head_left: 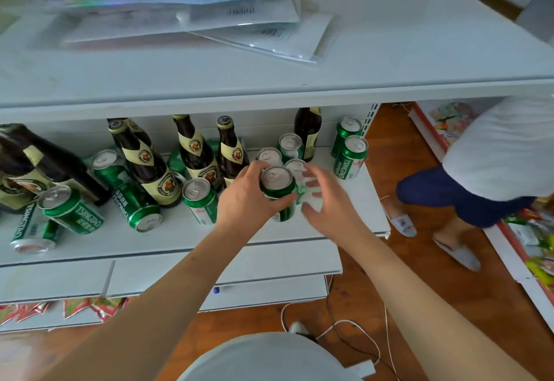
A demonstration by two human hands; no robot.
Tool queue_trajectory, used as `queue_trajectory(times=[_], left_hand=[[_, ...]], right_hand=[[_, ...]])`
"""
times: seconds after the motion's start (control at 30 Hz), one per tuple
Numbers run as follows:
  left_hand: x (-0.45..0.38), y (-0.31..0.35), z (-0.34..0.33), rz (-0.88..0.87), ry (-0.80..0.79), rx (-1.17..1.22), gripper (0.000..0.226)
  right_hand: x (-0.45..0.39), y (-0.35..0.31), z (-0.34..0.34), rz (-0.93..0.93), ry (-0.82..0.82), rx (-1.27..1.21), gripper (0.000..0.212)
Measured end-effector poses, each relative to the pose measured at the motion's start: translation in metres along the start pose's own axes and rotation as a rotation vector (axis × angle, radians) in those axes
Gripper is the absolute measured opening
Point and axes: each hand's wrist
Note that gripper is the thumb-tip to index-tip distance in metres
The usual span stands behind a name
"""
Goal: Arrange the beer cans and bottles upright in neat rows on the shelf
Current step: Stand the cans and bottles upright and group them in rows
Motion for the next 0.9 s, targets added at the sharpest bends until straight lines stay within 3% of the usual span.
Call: queue_trajectory(times=[0.1,0.27,0.4,0.57,0.9], left_hand=[[-0.005,0.023,-0.005,-0.030,-0.001,-0.005,0.069],[-0.021,0.040,-0.025,-0.082,-0.168,0.072,0.058],[-0.044,0.029,-0.034,-0.134,-0.117,-0.069,0.038],[-0.071,0.023,-0.046,-0.155,-0.275,-0.365,0.064],[-0.081,0.008,-0.038,-0.270,-0.289,-0.455,0.061]], right_hand=[[0.004,0.008,-0.008,0.008,-0.064,-0.008,0.088],[0.002,0.032,-0.002,-0.167,0.160,-0.079,0.066],[0.008,0.060,0.001,-0.273,0.213,-0.116,0.067],[0.003,0.081,0.004,-0.318,0.243,-0.210,0.077],[-0.010,0.106,0.008,-0.288,0.150,-0.064,0.088]])
Point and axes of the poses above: each hand's wrist, its own x-axis away from the middle knuckle, its own z-axis out of the back of the hand, y = z × x, and after that the axes turned 10 degrees about -y, right-handed
